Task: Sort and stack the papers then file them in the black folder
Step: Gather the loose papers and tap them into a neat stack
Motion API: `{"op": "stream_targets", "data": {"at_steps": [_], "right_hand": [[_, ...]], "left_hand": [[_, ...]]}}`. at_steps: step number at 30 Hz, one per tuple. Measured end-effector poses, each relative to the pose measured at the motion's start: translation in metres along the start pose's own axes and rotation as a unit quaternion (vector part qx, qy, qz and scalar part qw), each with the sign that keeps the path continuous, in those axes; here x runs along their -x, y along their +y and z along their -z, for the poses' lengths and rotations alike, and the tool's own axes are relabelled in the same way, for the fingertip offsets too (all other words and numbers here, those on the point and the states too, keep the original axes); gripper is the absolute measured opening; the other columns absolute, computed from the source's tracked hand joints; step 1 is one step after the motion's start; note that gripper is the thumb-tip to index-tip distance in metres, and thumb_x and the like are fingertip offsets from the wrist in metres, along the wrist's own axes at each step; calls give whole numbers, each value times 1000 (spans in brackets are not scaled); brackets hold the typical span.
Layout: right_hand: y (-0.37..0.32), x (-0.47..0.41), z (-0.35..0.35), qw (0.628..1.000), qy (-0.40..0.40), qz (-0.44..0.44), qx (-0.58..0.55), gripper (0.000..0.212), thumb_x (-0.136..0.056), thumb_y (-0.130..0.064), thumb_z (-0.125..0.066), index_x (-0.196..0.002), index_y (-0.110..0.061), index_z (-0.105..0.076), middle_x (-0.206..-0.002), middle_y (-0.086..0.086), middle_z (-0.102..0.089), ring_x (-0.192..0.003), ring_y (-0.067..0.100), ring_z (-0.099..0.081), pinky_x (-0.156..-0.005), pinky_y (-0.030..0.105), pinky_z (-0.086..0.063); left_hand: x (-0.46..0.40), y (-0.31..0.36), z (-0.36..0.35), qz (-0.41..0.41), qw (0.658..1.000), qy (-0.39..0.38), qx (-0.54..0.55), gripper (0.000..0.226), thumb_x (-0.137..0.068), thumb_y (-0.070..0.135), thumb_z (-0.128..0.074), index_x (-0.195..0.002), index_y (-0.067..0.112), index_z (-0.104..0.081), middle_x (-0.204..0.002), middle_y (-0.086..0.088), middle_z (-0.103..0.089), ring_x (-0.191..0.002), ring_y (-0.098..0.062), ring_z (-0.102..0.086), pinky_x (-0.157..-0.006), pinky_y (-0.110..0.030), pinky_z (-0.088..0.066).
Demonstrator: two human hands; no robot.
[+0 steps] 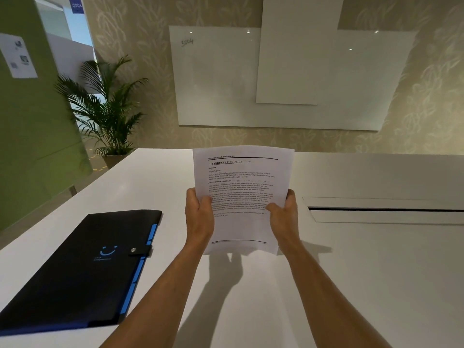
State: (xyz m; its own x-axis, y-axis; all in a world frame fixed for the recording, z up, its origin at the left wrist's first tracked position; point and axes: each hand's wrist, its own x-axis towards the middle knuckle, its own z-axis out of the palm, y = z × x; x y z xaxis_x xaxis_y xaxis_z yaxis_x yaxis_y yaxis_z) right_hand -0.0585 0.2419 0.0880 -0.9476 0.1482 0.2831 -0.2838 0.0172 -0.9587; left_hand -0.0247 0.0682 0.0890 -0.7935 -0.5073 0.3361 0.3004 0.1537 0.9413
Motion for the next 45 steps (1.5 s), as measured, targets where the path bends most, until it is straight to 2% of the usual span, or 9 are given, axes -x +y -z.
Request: {"op": "stream_targets", "data": {"at_steps": [6, 13, 21, 24, 28, 31, 35, 38, 45], "right_hand": [[6, 0, -2, 1000, 6, 5, 25, 39, -85, 4, -49, -113, -23, -43, -102, -14, -58, -91, 5, -59, -52, 8, -50], [17, -1, 0, 999, 8, -3, 41, 41, -82, 6, -50, -110, -25, -49, -100, -14, -60, -89, -1, -57, -51, 4, -47], [16, -3, 1, 999, 39, 12, 33, 36, -83, 2, -54, -106, -24, -45, -100, -13, -58, -91, 6, -58, -55, 4, -47], [21, 4, 6, 995, 96, 6, -17, 54, -70, -14, -65, -119, -25, -44, -114, -5, -55, -102, 11, -57, -72, 16, -49], [34, 15, 10, 936, 222, -152, -228, 89, -64, -17, -78, -140, -23, -33, -133, 4, -46, -113, 22, -53, -81, 30, -45], [44, 24, 8, 916, 166, -174, -321, 66, -71, -9, -75, -132, -15, -50, -124, 7, -65, -107, 26, -64, -74, 31, -52], [45, 28, 7, 916, 71, -142, -370, 44, -81, -3, -66, -123, -16, -64, -112, 6, -73, -98, 24, -71, -71, 34, -59], [45, 23, 14, 928, 81, -140, -336, 40, -81, 0, -67, -117, -17, -66, -106, 3, -76, -92, 22, -73, -65, 33, -59], [38, 3, 42, 985, 64, -85, -133, 25, -84, 0, -68, -101, -18, -69, -100, 5, -76, -87, 23, -73, -75, 40, -59]], "left_hand": [[1, -2, -2, 19, 1000, -9, 1, 19, -93, 10, -47, -108, 21, -43, -101, 7, -59, -89, -16, -62, -51, -13, -50], [1, -6, 0, 39, 999, -31, 23, 19, -95, 14, -47, -110, 27, -51, -110, 2, -62, -95, -19, -63, -65, -24, -54], [0, -7, -1, 39, 998, -26, 51, 18, -98, 16, -45, -104, 33, -50, -108, 7, -63, -92, -16, -64, -55, -15, -53], [2, -2, -5, 50, 993, -14, 108, 23, -97, 17, -48, -110, 36, -52, -110, 7, -64, -96, -14, -64, -65, -20, -53], [7, 4, -14, 80, 975, 12, 206, 39, -96, 10, -51, -130, 29, -49, -121, 1, -62, -106, -16, -62, -86, -35, -55], [12, 3, -23, 117, 965, 36, 234, 46, -96, 7, -51, -137, 26, -46, -129, -3, -59, -116, -21, -57, -103, -46, -45], [21, -7, -31, 167, 952, 50, 252, 50, -95, 5, -51, -140, 25, -44, -134, -3, -57, -122, -23, -53, -109, -47, -38], [24, -16, -30, 205, 940, 47, 269, 46, -96, 5, -51, -138, 23, -47, -128, -1, -60, -118, -20, -56, -107, -45, -40], [19, -35, -1, 224, 941, -59, 245, 49, -89, -7, -58, -129, 22, -50, -123, -7, -65, -109, -25, -64, -85, -42, -56]]}}
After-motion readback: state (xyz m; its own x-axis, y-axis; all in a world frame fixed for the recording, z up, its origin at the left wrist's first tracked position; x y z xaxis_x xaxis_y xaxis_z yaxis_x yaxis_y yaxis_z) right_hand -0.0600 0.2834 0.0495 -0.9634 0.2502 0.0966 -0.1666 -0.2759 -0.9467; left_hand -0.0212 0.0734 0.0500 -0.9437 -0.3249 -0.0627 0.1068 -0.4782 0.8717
